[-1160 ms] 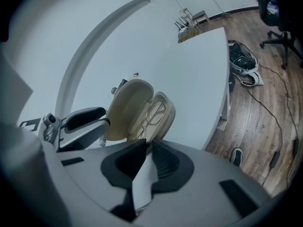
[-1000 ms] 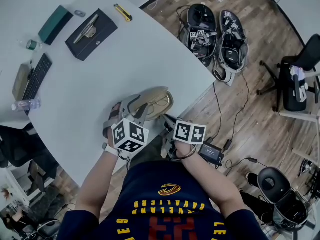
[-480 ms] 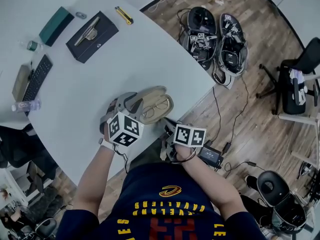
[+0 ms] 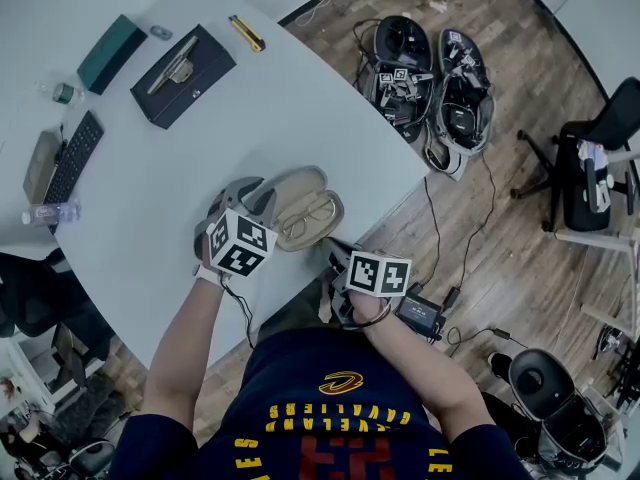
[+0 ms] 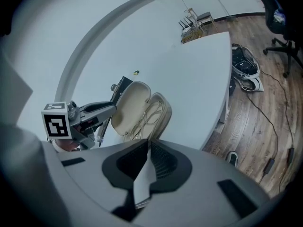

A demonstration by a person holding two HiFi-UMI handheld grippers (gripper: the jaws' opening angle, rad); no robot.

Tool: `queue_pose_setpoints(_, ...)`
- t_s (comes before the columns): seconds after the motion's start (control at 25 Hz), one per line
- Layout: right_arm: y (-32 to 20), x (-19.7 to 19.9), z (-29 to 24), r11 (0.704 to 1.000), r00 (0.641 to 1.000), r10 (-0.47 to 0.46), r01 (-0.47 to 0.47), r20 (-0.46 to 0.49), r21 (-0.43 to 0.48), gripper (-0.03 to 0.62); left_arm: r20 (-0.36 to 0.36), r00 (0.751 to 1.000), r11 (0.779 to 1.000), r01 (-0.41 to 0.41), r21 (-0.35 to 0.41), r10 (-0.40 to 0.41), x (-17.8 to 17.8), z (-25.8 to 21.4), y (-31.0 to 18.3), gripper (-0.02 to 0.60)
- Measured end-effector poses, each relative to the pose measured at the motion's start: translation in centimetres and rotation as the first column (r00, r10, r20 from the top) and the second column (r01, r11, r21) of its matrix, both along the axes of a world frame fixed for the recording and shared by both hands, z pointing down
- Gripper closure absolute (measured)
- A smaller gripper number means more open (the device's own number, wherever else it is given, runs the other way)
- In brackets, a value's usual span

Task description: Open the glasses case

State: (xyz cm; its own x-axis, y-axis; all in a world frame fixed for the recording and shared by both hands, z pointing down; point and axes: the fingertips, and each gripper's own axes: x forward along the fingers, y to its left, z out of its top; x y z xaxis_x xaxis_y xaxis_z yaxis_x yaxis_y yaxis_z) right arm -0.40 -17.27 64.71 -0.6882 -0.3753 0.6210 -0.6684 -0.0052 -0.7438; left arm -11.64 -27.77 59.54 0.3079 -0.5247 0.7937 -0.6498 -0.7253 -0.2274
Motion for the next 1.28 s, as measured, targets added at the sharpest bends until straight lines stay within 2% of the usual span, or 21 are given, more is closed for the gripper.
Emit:
queue_pose_setpoints(0.2, -0.1, -0.1, 0.0, 1.0, 1.0, -0.01, 0.01, -0.003, 0.003, 0.559, -0.003, 1.0, 1.0, 0.005, -0.029, -0.005, -0.3, 1.1, -0.5, 0.482)
queue_pose_setpoints(0.32, -0.3, -0.2, -0.1, 1.0, 1.0, -0.015, 0.015, -0.003, 0.008, 0.564, -0.002, 1.0, 0.999, 0.001, -0.046, -0.001, -0.1, 1.9, -0.4, 0.548)
queue_pose_setpoints(0.52, -0.3, 0.1, 0.2, 1.0, 0.999, -0.028, 0.028, -0.028, 0.009, 0.574, -0.018, 1.0, 0.998, 0.02, -0.063, -0.021, -0.3, 2.6, -0.7, 0.548)
queue_pose_setpoints(0.76, 0.2, 0.8, 1.1, 0.999, 1.0, 0.003, -0.004, -0.019, -0.034, 0.577, -0.023, 0.999, 0.997, 0.026, -0.078, -0.028, -0.7, 3.0, -1.0, 0.548)
queue_pose_setpoints(1.28, -0.3, 0.6, 0.9, 1.0, 1.0, 0.008, -0.009, -0.02, -0.029, 0.577, -0.041, 0.999, 0.999, -0.003, -0.045, 0.001, 0.8, 1.3, -0.6, 0.545)
